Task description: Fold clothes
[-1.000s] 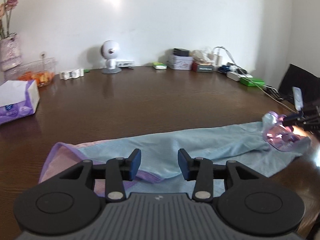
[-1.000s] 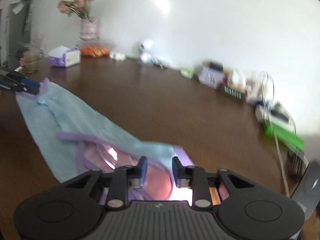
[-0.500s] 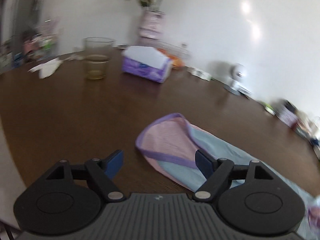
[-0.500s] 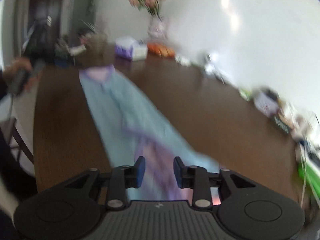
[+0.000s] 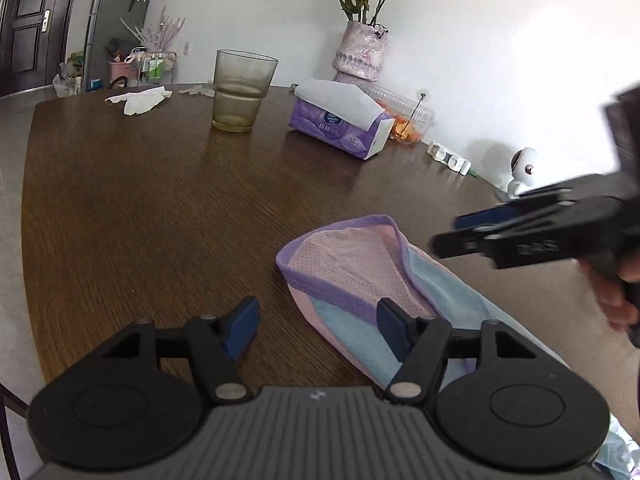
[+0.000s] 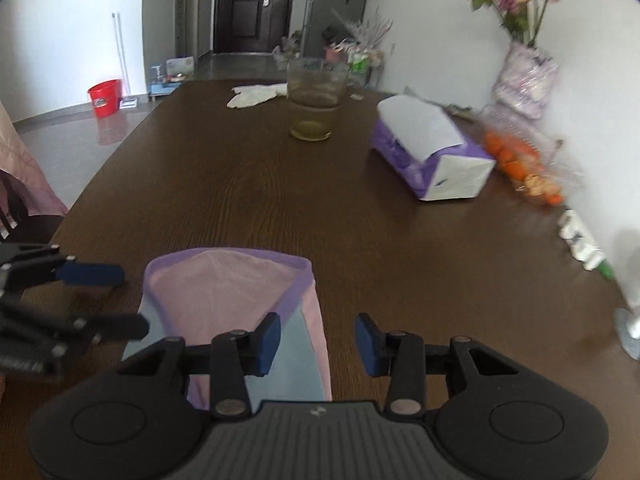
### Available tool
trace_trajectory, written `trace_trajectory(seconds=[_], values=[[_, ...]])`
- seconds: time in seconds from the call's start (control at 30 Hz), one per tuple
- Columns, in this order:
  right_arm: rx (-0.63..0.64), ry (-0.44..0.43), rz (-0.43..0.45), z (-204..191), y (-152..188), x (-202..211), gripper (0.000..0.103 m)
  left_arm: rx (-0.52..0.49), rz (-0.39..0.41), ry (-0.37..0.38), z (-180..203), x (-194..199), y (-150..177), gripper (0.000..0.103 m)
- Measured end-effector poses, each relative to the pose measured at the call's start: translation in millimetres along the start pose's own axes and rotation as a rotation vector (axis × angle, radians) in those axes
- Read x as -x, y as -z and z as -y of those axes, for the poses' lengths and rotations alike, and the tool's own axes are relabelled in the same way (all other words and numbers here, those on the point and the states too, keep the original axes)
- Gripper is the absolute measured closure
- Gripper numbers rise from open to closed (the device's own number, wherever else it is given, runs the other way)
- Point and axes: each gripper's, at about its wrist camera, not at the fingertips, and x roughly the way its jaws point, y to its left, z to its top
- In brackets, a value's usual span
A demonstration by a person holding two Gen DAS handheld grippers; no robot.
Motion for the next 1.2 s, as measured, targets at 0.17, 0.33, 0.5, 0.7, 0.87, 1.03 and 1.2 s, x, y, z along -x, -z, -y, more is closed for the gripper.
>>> trace_trajectory(seconds=[0.17, 0.33, 0.5, 0.7, 0.87, 1.03, 1.2], values=[[-0.01, -0.08, -0.065, 3.7, -3.3, -25.7, 0.078, 0.05, -0.045, 0.031, -10.8, -13.8, -11.9, 0.089], [-0.019, -0.089, -0.089, 4.0, -3.6, -33.8, 0.103, 0.075, -0.085, 0.057, -15.9, -26.8, -23.5, 0.097], [-0.141, 0.084, -0.095, 28.9, 4.3, -30.2, 0.103, 0.037, -0.139, 0.118, 6.2, -70.5, -57.1, 0.098], [-0.431, 0.32, -0.129, 103.5, 49.9, 3.8, 0.103, -0.166, -0.234, 0.292, 86.2, -146.4, -108.2, 0.099], [-0.685, 0.497, -0.13, 152.7, 122.1, 64.7, 0.103, -0.318, -0.322, 0.448, 194.8, -206.3, -113.3, 0.099], [-0.919, 0.667, -0.106, 177.2, 199.3, 136.1, 0.103, -0.469, -0.341, 0.663, 301.8, -218.7, -89.8, 0.099], [-1.032, 0.794, -0.063, 188.0, 240.9, 181.9, 0.103, -0.529, -0.321, 0.689, 360.1, -216.2, -68.8, 0.094]])
